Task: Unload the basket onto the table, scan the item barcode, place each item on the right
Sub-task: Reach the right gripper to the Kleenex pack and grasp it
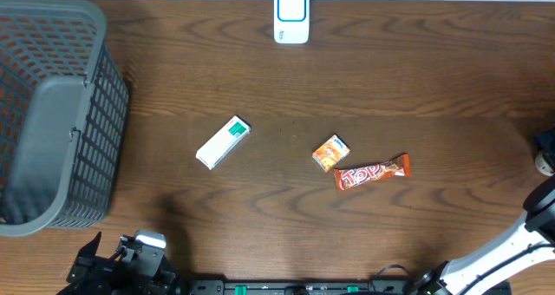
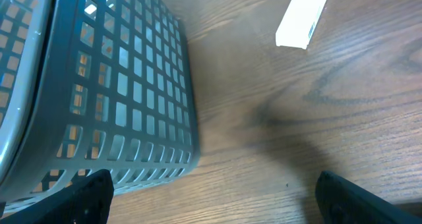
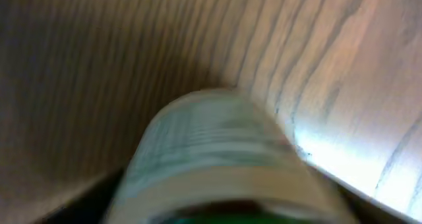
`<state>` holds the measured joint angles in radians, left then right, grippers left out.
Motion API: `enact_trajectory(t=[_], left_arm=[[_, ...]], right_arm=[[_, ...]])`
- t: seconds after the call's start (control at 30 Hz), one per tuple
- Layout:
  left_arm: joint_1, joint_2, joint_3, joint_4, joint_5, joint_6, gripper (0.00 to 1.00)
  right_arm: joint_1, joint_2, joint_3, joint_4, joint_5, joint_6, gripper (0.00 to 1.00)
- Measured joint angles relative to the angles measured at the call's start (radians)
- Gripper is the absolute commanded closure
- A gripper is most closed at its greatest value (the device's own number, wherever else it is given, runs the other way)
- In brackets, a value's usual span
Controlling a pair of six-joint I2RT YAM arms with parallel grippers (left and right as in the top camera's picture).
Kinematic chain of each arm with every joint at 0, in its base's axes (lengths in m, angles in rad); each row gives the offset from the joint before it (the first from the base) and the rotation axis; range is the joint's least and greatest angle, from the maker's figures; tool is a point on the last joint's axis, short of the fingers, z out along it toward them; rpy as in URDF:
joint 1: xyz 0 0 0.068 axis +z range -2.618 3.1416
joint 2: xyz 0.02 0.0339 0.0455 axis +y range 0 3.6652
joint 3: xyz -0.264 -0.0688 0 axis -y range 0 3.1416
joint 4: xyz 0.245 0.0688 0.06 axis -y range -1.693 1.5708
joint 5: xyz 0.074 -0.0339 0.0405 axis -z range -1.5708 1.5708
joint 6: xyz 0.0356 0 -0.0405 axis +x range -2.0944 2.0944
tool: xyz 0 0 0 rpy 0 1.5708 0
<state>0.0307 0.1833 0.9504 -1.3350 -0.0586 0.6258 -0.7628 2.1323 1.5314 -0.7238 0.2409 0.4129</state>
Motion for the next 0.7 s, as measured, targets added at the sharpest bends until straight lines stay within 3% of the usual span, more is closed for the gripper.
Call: enact_trajectory(t=[0.23, 0.7], left_arm=[[0.0, 0.0, 0.0, 0.0, 0.0, 0.0, 0.02], [0.0, 0.0, 0.0, 0.0, 0.0, 0.0, 0.02]], right_arm=[[-0.001, 0.024, 0.066, -0.117, -0.049, 0.005, 0.01], [0.075, 0.032, 0.707, -0.624, -0.167, -0.004, 0.01]])
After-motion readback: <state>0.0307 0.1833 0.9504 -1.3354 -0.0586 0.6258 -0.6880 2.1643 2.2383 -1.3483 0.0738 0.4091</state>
